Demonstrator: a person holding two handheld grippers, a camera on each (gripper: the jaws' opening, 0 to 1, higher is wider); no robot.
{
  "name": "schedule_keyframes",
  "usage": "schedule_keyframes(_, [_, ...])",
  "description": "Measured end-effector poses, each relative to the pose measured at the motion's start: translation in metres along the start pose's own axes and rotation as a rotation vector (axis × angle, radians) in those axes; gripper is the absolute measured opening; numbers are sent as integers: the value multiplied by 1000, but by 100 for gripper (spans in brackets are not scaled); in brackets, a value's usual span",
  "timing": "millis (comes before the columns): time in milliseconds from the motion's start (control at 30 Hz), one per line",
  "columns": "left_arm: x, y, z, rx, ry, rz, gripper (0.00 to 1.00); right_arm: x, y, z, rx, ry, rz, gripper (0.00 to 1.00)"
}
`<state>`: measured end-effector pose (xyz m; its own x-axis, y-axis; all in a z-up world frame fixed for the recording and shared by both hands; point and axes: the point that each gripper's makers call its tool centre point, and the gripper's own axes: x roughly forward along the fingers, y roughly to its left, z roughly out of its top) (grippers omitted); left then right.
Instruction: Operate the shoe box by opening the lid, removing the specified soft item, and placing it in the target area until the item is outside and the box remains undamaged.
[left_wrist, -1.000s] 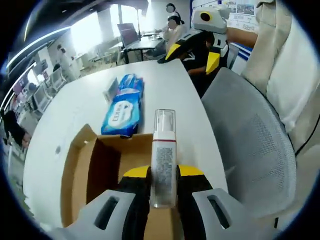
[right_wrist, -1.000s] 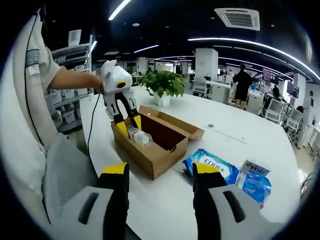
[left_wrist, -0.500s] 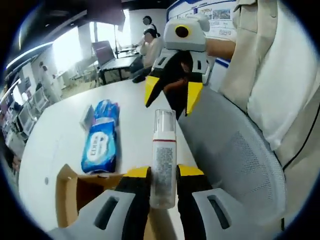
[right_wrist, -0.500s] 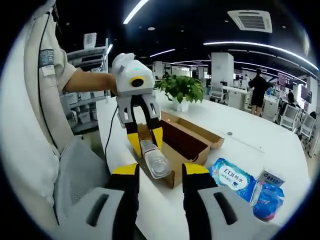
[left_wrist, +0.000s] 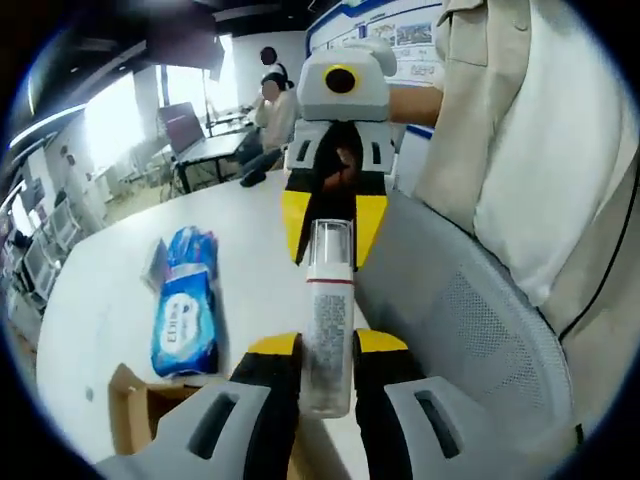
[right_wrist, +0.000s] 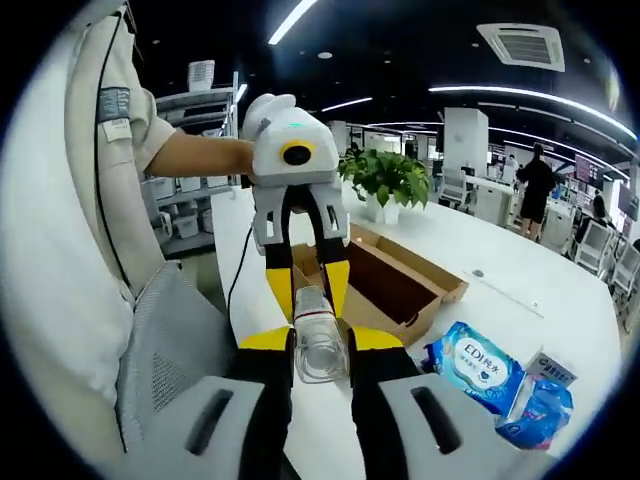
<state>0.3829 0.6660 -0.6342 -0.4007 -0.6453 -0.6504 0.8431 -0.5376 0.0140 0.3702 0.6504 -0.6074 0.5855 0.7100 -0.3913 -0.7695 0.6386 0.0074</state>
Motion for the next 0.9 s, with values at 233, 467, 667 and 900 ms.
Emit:
schedule_keyframes(233, [3,1,-1,-18,-18,12,18,0,-2,0,-1,28,-8,17])
schedule_keyframes(467, [1,4,2,-24,-40,34,20,-2,-7,4,70,22,-12,16])
schedule_keyframes(667, [1,7,3,-21,-44,60,21,-3,-10,7,97,10,-11,16])
schedule_keyframes(900, [1,10,4,-19,-56,86,26,-4,-10,5,89,23,-4,16])
